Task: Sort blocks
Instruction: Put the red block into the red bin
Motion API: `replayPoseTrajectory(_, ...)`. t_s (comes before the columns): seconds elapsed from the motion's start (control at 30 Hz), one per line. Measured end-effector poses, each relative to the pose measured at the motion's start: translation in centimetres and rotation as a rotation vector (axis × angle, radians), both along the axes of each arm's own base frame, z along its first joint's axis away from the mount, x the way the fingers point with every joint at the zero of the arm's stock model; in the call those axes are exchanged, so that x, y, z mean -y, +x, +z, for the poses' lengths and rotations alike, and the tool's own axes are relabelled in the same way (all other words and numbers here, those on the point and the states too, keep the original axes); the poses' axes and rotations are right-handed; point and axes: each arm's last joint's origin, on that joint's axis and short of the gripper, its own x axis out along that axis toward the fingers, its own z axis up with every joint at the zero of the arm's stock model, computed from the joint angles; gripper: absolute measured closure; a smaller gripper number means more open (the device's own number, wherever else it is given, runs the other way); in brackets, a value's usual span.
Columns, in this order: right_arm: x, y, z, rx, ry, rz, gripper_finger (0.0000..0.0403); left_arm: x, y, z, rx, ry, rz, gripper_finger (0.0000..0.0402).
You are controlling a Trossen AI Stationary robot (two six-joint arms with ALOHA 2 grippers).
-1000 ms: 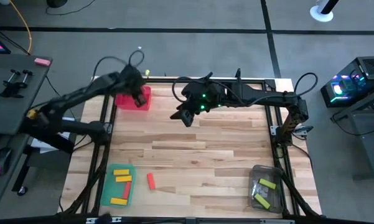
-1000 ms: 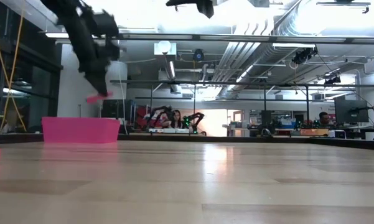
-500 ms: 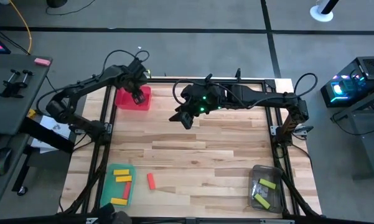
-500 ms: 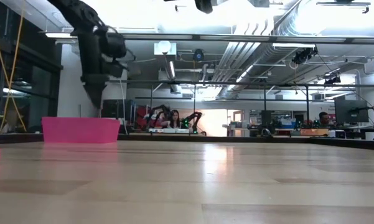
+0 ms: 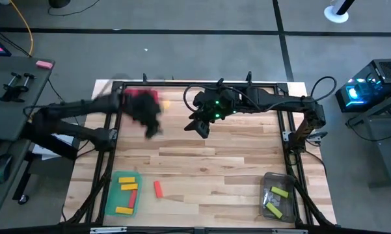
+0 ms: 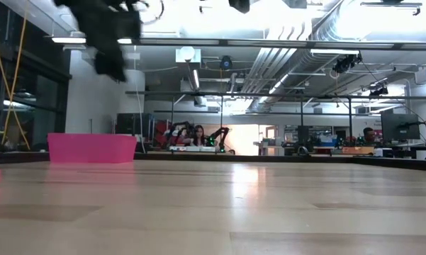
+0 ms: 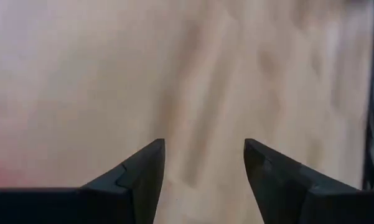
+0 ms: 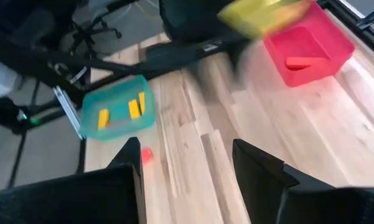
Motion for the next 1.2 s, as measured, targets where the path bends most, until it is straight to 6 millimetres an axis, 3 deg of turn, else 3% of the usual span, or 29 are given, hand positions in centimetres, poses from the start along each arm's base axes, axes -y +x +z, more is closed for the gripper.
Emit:
replayPoseTrajectory(0.13, 0.0, -0.7, 0.1, -0.036, -0.028, 0.022, 0.0262, 8.6, -1.1, -2.2, -0.08, -0.015, -0.276, 0.0202)
replayPoseTrajectory(0.23, 0.0, -0.9, -0.2, -0.067, -0.039, 0.032, 0.0262, 13.6, -2.2, -3.3, -0.117, 0.045, -0.51, 0.0203)
replayPoseTrajectory(0.37, 0.0, -1.0, -0.3, -0.08, -0.05, 0.041, 0.0262, 18.0, -2.2, -3.1, -0.084, 0.175, -0.786, 0.0203)
replayPoseTrajectory(0.5, 0.0, -0.9, -0.3, -0.084, -0.044, 0.035, 0.0262, 21.1, -1.9, -2.7, -0.06, 0.256, -0.998, 0.0203)
replayPoseTrajectory(0.6, 0.0, -0.9, -0.3, -0.082, -0.044, 0.035, 0.0262, 22.2, -1.7, -3.0, 0.002, 0.471, -1.145, 0.0203)
replayPoseTrajectory(0.7, 0.0, -0.9, -0.3, -0.081, -0.037, 0.03, 0.0262, 22.6, -0.6, -4.1, 0.019, 0.624, -1.175, 0.0203)
replayPoseTrajectory(0.9, 0.1, -0.9, -0.3, -0.081, -0.026, 0.016, 0.0262, 22.8, 2.0, -7.2, -0.025, 0.614, -1.328, 0.0203)
replayPoseTrajectory(1.2, 0.1, -0.9, -0.3, -0.085, -0.009, -0.006, 0.0262, 22.4, 4.6, -10.8, -0.085, 0.503, -1.352, 0.0203)
